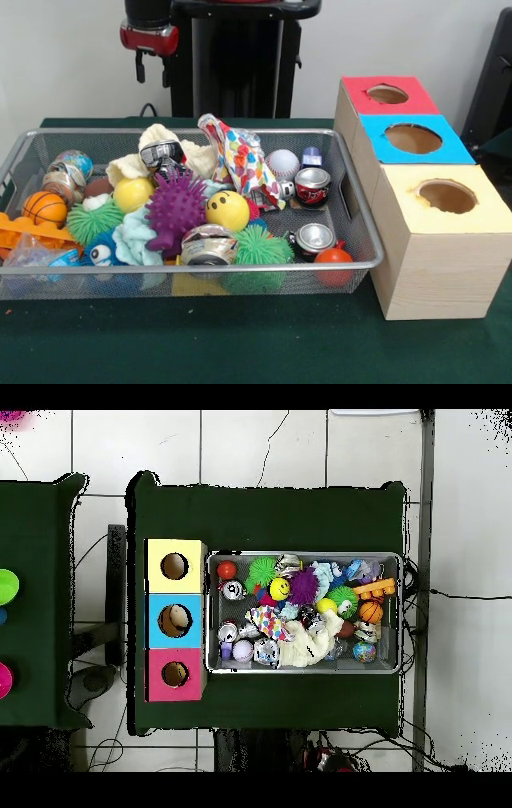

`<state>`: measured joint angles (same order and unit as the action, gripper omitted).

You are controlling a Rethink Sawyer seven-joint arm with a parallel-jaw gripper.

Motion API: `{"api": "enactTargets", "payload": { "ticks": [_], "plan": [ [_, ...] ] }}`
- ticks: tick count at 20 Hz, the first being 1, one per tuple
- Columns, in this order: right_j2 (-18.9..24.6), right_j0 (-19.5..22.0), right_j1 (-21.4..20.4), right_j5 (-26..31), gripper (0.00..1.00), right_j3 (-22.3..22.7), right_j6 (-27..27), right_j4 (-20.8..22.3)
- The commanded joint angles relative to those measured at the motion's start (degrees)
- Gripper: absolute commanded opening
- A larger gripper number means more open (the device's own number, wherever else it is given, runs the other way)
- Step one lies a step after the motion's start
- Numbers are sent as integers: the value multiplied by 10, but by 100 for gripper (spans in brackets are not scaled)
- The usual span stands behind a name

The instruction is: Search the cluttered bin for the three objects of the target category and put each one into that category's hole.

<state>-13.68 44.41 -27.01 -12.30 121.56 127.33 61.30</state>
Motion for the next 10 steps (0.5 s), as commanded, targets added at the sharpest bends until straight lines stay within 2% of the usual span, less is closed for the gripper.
{"api": "enactTargets", "payload": {
  "ticks": [1,4,8,10],
  "plan": [
    [-29,-28,1,69,100,13,83,-82],
    [-40,-48,11,60,100,16,84,-95],
    [-77,-95,72,2,100,3,95,-128],
    [-83,-82,89,-6,100,-14,83,-126]
  ]
}}
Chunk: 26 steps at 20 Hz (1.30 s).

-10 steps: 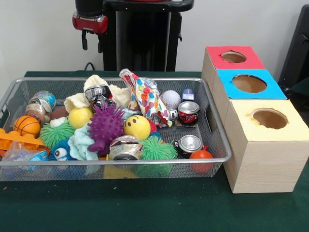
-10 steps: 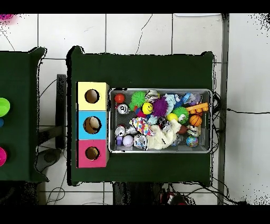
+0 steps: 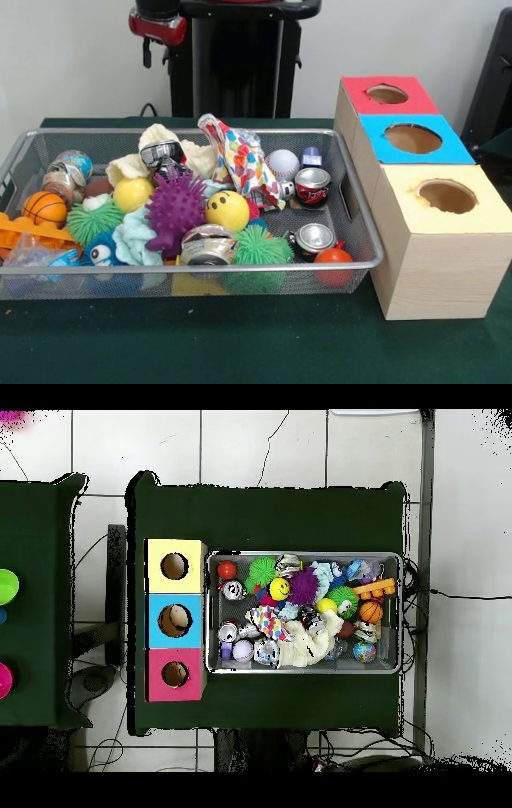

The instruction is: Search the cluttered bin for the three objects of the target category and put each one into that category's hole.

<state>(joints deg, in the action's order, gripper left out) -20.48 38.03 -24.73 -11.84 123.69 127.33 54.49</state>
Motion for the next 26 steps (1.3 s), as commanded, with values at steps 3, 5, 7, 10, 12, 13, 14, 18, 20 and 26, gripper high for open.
{"api": "enactTargets", "payload": {
  "ticks": [3,5,7,10,12,13,14,18,20,26],
  "plan": [
    [8,46,67,14,100,-89,40,-13],
    [21,82,65,18,100,-111,27,7],
    [17,95,80,13,100,-133,18,15],
    [7,104,106,-3,100,-166,7,17],
    [0,106,120,-14,100,-184,4,15],
    [1,111,127,-22,100,-194,2,17],
    [-3,109,135,-30,100,-200,2,13],
    [-20,95,184,-63,100,-236,4,-18],
    [-18,95,197,-69,100,-249,4,-21],
    [-54,75,263,-120,100,-286,2,-75]
  ]
}}
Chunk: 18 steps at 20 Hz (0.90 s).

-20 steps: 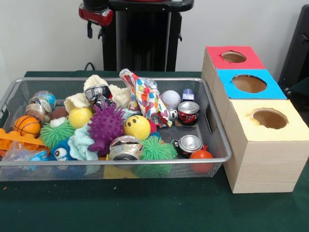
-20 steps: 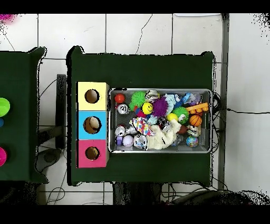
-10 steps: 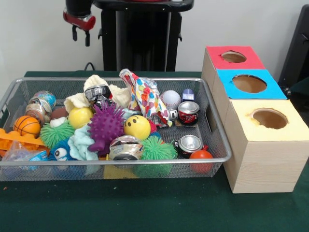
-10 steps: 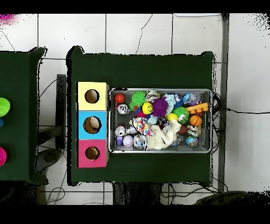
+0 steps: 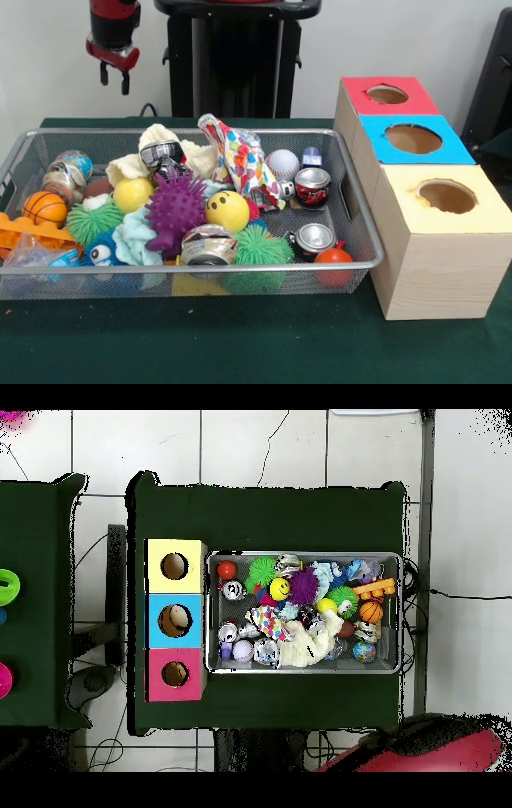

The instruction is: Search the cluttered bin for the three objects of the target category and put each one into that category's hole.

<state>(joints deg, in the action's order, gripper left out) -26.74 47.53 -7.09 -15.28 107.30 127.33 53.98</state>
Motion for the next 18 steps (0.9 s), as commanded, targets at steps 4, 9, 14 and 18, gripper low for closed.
{"api": "enactTargets", "payload": {
  "ticks": [4,9,14,18],
  "plan": [
    [24,-8,95,-70,100,-136,4,-49],
    [63,18,103,-40,100,-161,9,2],
    [36,-2,144,-74,100,-190,-5,-32],
    [19,-24,176,-87,100,-209,-17,-53]
  ]
}}
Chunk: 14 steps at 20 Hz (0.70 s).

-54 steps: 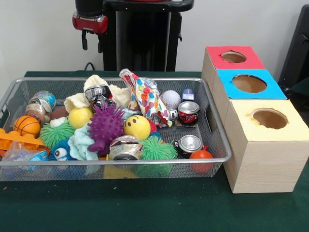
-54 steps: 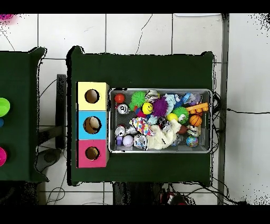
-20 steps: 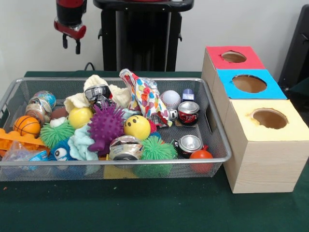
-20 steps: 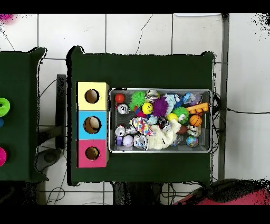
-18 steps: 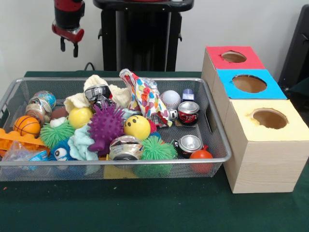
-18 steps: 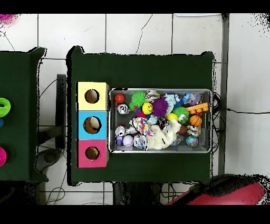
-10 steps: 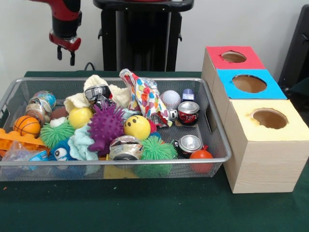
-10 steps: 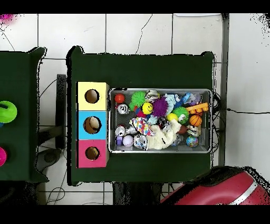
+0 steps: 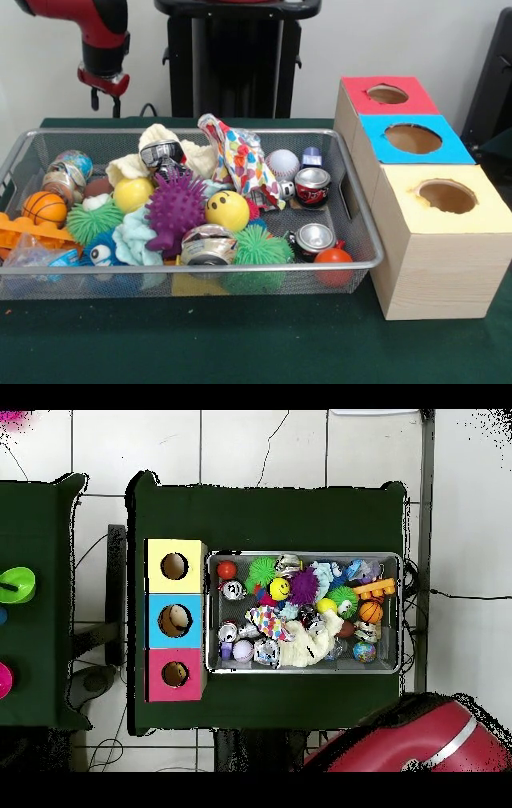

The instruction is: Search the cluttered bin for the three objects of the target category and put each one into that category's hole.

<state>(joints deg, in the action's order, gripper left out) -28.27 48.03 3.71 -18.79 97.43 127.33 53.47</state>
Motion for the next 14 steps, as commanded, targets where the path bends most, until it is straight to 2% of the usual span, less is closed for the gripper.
{"api": "enactTargets", "payload": {
  "ticks": [1,5,8,9,12,14],
  "plan": [
    [20,-38,85,-72,100,-116,-25,-71],
    [3,-53,103,-101,100,-124,-33,-100],
    [6,-50,98,-101,100,-123,-18,-93],
    [14,-47,93,-86,0,-125,-3,-74],
    [29,-37,81,-71,0,-123,12,-54],
    [27,-39,80,-78,0,-123,11,-57]
  ]
}}
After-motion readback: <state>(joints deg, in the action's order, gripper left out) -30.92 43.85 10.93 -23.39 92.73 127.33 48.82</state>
